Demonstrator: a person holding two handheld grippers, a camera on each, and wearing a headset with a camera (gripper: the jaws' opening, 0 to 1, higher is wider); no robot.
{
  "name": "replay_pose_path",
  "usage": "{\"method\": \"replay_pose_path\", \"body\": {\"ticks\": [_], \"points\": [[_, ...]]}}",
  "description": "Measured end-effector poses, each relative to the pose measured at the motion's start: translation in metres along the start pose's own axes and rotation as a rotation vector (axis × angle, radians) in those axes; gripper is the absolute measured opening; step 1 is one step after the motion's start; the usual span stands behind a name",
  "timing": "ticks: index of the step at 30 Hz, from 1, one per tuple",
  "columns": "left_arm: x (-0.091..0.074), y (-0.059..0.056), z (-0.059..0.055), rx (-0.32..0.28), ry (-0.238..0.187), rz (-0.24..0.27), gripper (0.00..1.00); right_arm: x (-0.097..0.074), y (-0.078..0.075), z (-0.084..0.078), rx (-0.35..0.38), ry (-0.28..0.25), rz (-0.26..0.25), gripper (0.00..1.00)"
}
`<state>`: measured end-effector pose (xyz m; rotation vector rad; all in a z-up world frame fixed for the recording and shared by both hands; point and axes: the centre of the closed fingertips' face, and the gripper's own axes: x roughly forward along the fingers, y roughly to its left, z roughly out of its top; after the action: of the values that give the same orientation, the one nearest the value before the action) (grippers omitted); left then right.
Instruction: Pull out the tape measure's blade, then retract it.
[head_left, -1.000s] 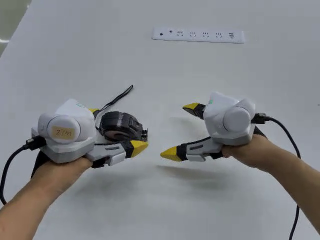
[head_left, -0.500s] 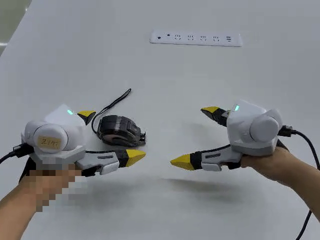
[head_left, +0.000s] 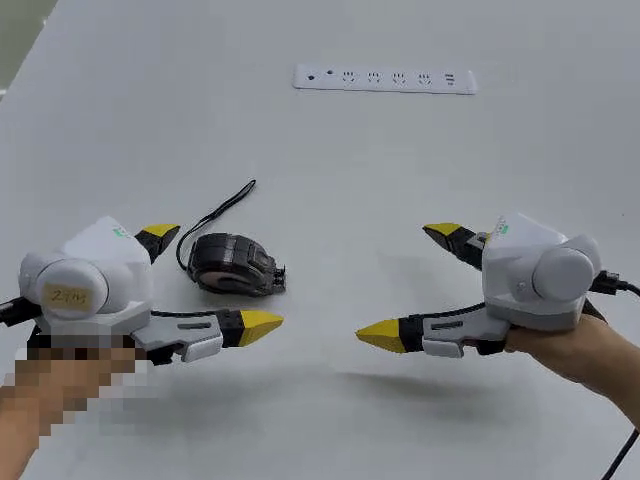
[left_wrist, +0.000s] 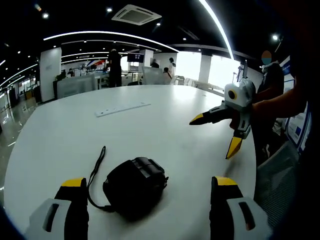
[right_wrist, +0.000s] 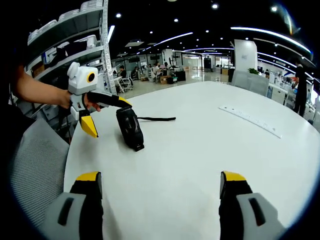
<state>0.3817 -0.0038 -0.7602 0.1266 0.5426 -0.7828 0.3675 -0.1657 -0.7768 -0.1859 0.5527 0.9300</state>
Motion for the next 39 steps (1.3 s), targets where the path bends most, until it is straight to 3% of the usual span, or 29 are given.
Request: {"method": "replay_pose_path", "body": {"ticks": [9,29,39], "points": [[-0.007,-0.002,-0.003,-0.004,-0.004,-0.018,1.0,-0.016,0.002,-0.008,0.011,0.001,-0.031,1.0],[-0.026,-0.004,-0.007,-0.016,-0.028,0.004,1.0,-0.046,0.012,-0.023,0.067,0.007,-0.108,1.0],[-0.032,-0.01,-0.008,-0.017,-0.023,0.004,1.0,-0.051,0.015,-0.017,0.097,-0.016,-0.134,1.0]]}}
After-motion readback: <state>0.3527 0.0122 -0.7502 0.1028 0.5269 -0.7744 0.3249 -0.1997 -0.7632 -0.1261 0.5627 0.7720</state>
